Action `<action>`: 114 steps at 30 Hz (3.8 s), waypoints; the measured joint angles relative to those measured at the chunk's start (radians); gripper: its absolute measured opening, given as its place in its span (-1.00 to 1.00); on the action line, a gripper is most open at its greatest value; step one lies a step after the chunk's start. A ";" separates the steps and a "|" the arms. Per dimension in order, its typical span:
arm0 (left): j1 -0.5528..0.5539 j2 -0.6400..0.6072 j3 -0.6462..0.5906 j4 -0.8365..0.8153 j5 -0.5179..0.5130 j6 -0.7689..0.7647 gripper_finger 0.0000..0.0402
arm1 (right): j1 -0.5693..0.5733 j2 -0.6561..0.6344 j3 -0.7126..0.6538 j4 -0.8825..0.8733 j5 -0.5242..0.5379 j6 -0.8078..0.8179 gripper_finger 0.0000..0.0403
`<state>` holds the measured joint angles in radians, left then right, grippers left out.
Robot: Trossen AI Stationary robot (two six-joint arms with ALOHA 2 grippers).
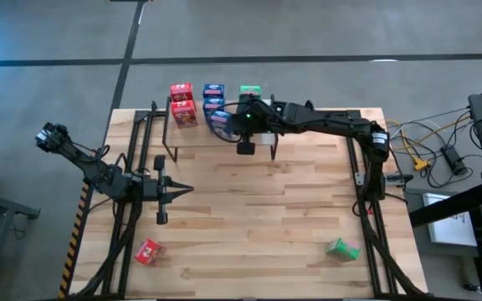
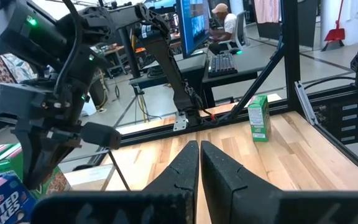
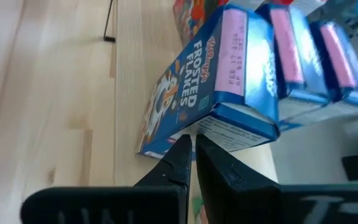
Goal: Stack cereal on shelf
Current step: Put the blue cereal box on the shelf aligned with the blue cereal boxes
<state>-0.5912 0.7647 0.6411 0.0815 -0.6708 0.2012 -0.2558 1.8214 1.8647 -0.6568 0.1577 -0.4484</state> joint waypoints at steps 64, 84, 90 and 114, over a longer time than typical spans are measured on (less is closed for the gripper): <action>0.379 0.485 0.550 -0.435 0.036 0.051 -0.15 | 0.409 -0.927 -1.245 0.839 -0.012 0.091 -0.96; 0.739 0.602 0.805 -0.749 0.422 0.347 0.07 | 0.409 -1.188 -1.379 0.877 -0.110 0.065 -0.96; 0.847 0.603 0.805 -0.752 0.483 0.398 0.07 | 0.409 -1.227 -1.394 0.869 -0.114 0.050 -0.96; 1.015 0.683 0.803 -0.789 0.658 0.453 0.07 | 0.409 -1.285 -1.423 0.879 -0.114 0.037 -0.96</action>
<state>0.4241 1.4480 1.4441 -0.7078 -0.0129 0.6543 0.1532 0.5365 0.4416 0.2220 0.0437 -0.4110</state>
